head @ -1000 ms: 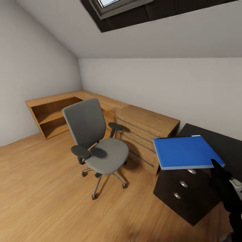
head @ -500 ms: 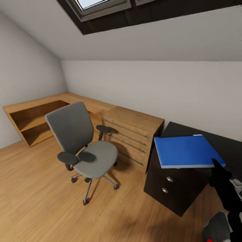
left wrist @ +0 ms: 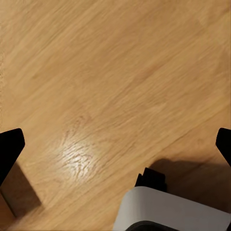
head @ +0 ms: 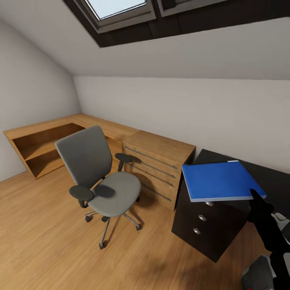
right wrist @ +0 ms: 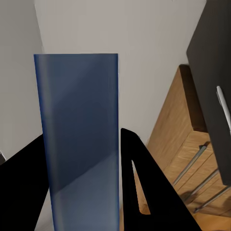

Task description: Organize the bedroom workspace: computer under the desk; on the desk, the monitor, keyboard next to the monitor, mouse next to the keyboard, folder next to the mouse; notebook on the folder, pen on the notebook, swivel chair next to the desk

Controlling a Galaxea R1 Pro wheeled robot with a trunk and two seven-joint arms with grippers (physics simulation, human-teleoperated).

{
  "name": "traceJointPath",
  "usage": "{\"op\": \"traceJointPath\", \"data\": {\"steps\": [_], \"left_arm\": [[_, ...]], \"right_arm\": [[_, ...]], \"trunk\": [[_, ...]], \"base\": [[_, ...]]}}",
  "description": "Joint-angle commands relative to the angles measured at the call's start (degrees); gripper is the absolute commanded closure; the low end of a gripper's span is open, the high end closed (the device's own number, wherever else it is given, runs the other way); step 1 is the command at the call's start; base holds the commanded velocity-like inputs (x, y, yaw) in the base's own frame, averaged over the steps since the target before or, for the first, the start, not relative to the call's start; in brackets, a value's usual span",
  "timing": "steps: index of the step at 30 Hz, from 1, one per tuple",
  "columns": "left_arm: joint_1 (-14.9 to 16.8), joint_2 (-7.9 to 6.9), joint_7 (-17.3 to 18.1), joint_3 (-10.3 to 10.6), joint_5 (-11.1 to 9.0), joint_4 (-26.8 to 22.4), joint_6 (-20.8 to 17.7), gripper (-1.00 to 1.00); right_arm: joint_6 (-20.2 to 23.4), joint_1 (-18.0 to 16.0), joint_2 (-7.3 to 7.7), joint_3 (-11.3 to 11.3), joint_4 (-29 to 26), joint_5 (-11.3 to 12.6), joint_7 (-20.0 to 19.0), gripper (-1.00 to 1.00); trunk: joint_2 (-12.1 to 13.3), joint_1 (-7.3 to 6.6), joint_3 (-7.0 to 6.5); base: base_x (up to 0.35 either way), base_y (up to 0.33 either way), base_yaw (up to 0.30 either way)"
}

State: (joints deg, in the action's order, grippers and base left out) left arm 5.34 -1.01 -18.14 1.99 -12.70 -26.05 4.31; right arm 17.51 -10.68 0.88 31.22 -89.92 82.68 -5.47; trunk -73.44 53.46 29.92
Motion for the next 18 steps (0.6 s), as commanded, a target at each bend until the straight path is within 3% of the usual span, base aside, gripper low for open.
{"op": "traceJointPath", "data": {"steps": [1,10,12,18], "left_arm": [[0.0,-0.03,-0.2,0.2,-0.5,0.0,0.3,-1.00],[0.0,-0.05,-0.3,0.2,-0.5,0.0,0.4,-1.00],[0.0,-0.05,-0.4,0.2,-0.5,-0.2,3.7,-1.00],[0.0,0.03,-0.5,0.3,-0.5,0.0,6.6,-1.00]], "right_arm": [[0.3,0.0,-0.03,0.1,0.0,0.3,-0.1,1.00],[0.3,0.0,-0.06,0.2,0.0,0.3,-0.1,1.00],[0.5,0.0,0.03,0.2,0.0,0.4,0.0,1.00],[0.7,0.0,0.08,0.3,0.0,0.5,0.1,1.00]], "trunk": [[0.4,-0.23,-0.23],[4.0,-2.20,-2.66],[4.8,-2.64,-3.12],[7.2,-3.96,-4.30]], "base": [[0.000,0.000,0.000],[0.000,0.000,0.000],[0.000,0.000,0.000],[0.000,0.000,0.000]]}}
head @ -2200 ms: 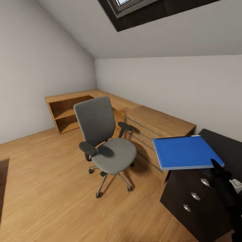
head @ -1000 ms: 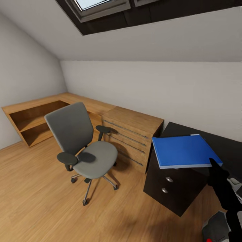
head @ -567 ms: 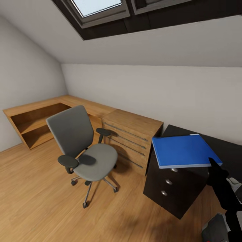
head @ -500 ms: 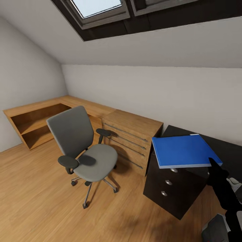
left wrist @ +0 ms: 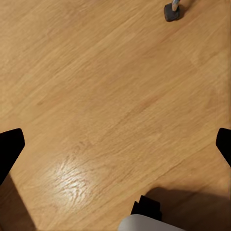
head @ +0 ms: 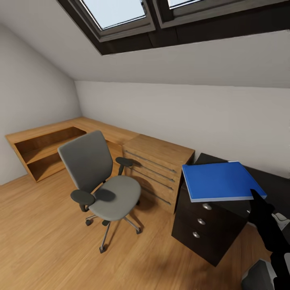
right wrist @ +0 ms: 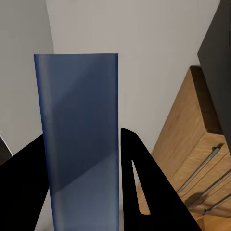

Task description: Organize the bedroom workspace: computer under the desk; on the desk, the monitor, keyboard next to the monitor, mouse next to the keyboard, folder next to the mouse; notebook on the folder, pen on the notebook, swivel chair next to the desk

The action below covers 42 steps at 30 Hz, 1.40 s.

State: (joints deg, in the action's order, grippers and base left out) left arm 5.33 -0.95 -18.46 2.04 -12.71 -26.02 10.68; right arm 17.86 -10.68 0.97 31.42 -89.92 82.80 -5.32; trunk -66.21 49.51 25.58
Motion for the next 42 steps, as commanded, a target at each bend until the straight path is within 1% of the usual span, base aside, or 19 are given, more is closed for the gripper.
{"op": "traceJointPath", "data": {"steps": [1,8,12,13,18,19,20,21,24,27,30,42], "left_arm": [[0.0,-0.02,-0.1,0.3,-0.5,0.1,0.5,-1.00],[0.0,0.02,0.2,0.4,-0.5,0.2,0.7,-1.00],[0.0,0.84,0.2,0.8,-0.4,1.8,0.7,-1.00],[0.0,1.11,0.2,0.9,-0.3,2.6,0.7,-1.00],[0.0,1.51,0.3,0.9,-0.3,3.6,0.5,-1.00],[0.0,1.70,0.4,1.1,-0.3,4.1,0.4,-1.00],[0.0,2.20,0.4,1.3,-0.3,4.8,0.4,-1.00],[0.0,3.28,0.4,1.7,-0.3,5.7,0.3,-1.00],[0.0,3.86,0.4,1.8,-0.3,6.2,0.3,-1.00],[0.0,4.32,0.4,1.9,-0.2,6.4,0.6,-1.00],[0.0,4.75,0.4,1.8,-0.2,6.4,0.8,-1.00],[0.0,4.97,0.4,1.8,-0.2,6.4,0.8,-1.00]], "right_arm": [[0.4,0.0,-0.01,0.1,0.0,0.4,0.0,1.00],[0.1,0.0,0.06,0.3,0.1,0.3,0.2,1.00],[-0.3,0.0,0.08,0.4,0.2,0.2,0.3,1.00],[-1.1,0.0,0.10,0.4,0.3,0.2,0.5,1.00],[-4.6,0.0,0.24,0.3,0.7,0.2,2.1,1.00],[-5.5,0.0,0.28,0.3,1.0,0.2,2.3,1.00],[-6.1,0.0,0.30,0.3,1.3,0.2,2.5,1.00],[-6.8,-0.1,0.28,0.3,1.7,0.2,2.6,1.00],[-7.4,-0.1,0.21,0.3,1.9,0.2,2.7,1.00],[-9.6,-0.1,0.08,0.0,1.9,0.1,2.7,1.00],[-10.8,-0.1,0.02,-0.2,1.8,0.1,2.7,1.00],[-12.2,-0.1,0.00,-0.1,1.8,-0.2,2.7,1.00]], "trunk": [[0.4,-0.23,-0.13],[3.2,-1.76,-1.39],[4.8,-2.64,-2.11],[5.2,-2.86,-2.29],[7.2,-3.96,-3.19],[7.6,-4.18,-3.37],[8.0,-4.40,-3.55],[8.4,-4.62,-3.73],[9.6,-5.28,-4.27],[9.6,-5.28,-4.27],[9.6,-5.28,-4.27],[9.6,-5.28,-4.27]], "base": [[0.000,0.000,-0.012],[0.000,0.000,-0.213],[0.000,0.000,-0.260],[0.000,0.000,-0.265],[0.000,0.000,-0.267],[0.000,0.000,-0.268],[0.000,0.000,-0.269],[0.000,0.000,-0.269],[0.000,0.000,-0.269],[0.000,0.000,-0.269],[0.000,0.000,-0.269],[0.000,0.000,-0.270]]}}
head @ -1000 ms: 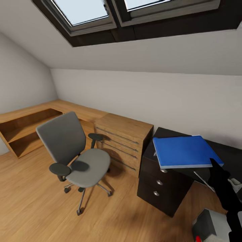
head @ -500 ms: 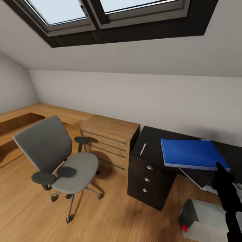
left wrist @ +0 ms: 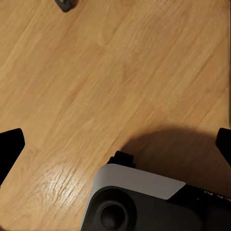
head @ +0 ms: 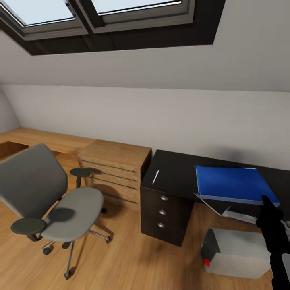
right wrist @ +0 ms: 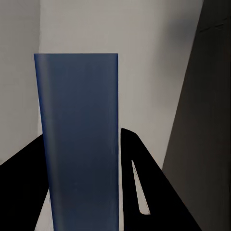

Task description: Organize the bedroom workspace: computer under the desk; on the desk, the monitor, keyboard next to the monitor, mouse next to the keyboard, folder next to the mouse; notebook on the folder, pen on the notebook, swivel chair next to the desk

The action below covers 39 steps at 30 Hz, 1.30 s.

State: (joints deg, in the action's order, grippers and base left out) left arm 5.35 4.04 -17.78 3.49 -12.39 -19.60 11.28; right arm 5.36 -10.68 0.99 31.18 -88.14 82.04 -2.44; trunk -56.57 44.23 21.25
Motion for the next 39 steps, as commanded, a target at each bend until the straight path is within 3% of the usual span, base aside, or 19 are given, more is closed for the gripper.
{"op": "traceJointPath", "data": {"steps": [1,7,13,26,39], "left_arm": [[0.0,-0.02,-0.3,0.4,-0.5,0.0,0.2,-1.00],[0.0,-0.02,-0.3,0.4,-0.5,0.0,0.2,-1.00],[0.0,-0.08,-0.3,0.5,-0.5,0.0,0.2,-1.00],[0.0,-0.09,-0.3,0.5,-0.5,0.0,0.2,-1.00],[0.0,-0.09,-0.3,0.6,-0.6,0.0,0.1,-1.00]], "right_arm": [[-0.1,-0.1,-0.02,0.1,0.0,0.5,-0.2,1.00],[-1.5,-0.1,-0.02,0.0,0.0,0.3,-0.2,1.00],[-2.5,-0.1,-0.05,0.0,-0.1,-1.7,-0.2,1.00],[-3.1,-0.1,-0.02,0.0,-0.2,-2.1,-0.2,1.00],[-3.1,-0.1,-0.05,0.0,-0.2,-2.1,-0.2,1.00]], "trunk": [[0.0,0.00,0.06],[0.0,0.00,0.06],[0.0,0.00,0.00],[0.0,0.00,-0.63],[5.2,-2.85,-3.89]], "base": [[0.000,0.000,-0.276],[0.000,0.000,-0.278],[0.000,0.000,-0.280],[0.000,0.000,-0.249],[0.000,0.000,-0.181]]}}
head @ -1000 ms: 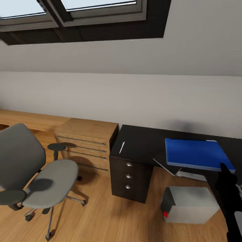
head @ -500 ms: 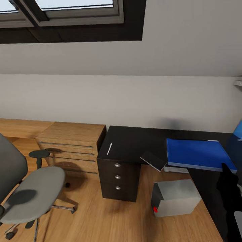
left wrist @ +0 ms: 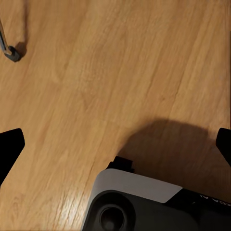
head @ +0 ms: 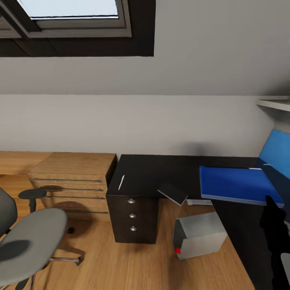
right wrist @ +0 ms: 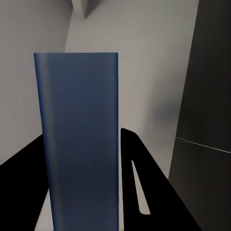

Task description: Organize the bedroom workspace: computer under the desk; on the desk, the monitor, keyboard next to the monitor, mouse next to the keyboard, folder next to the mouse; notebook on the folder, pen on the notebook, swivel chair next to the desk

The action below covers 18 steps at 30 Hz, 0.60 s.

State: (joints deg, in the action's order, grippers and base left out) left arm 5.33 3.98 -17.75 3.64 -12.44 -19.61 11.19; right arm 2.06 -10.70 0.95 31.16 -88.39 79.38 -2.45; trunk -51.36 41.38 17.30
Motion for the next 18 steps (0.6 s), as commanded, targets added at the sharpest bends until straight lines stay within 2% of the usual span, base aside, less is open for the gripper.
{"op": "traceJointPath", "data": {"steps": [1,12,14,18], "left_arm": [[0.0,-0.03,-0.3,0.4,-0.5,0.0,0.2,-1.00],[0.0,-0.03,-0.3,0.4,-0.6,0.0,0.2,-1.00],[0.0,-0.03,-0.3,0.3,-0.5,0.0,0.3,-1.00],[0.0,-0.04,-0.3,0.3,-0.5,0.0,0.3,-1.00]], "right_arm": [[0.3,-0.1,-0.03,0.0,0.0,0.6,-0.2,1.00],[0.5,-0.1,-0.08,-0.7,-0.3,0.7,-0.5,1.00],[0.5,-0.1,-0.07,-1.2,-0.2,0.8,-0.5,1.00],[0.3,-0.1,-0.07,-1.8,0.9,0.8,-0.3,1.00]], "trunk": [[0.4,-0.22,-0.16],[4.8,-2.64,-2.25],[4.8,-2.64,-2.25],[4.8,-2.64,-2.25]], "base": [[0.000,0.000,-0.100],[0.000,0.000,-0.025],[0.000,0.000,0.000],[0.000,0.000,-0.226]]}}
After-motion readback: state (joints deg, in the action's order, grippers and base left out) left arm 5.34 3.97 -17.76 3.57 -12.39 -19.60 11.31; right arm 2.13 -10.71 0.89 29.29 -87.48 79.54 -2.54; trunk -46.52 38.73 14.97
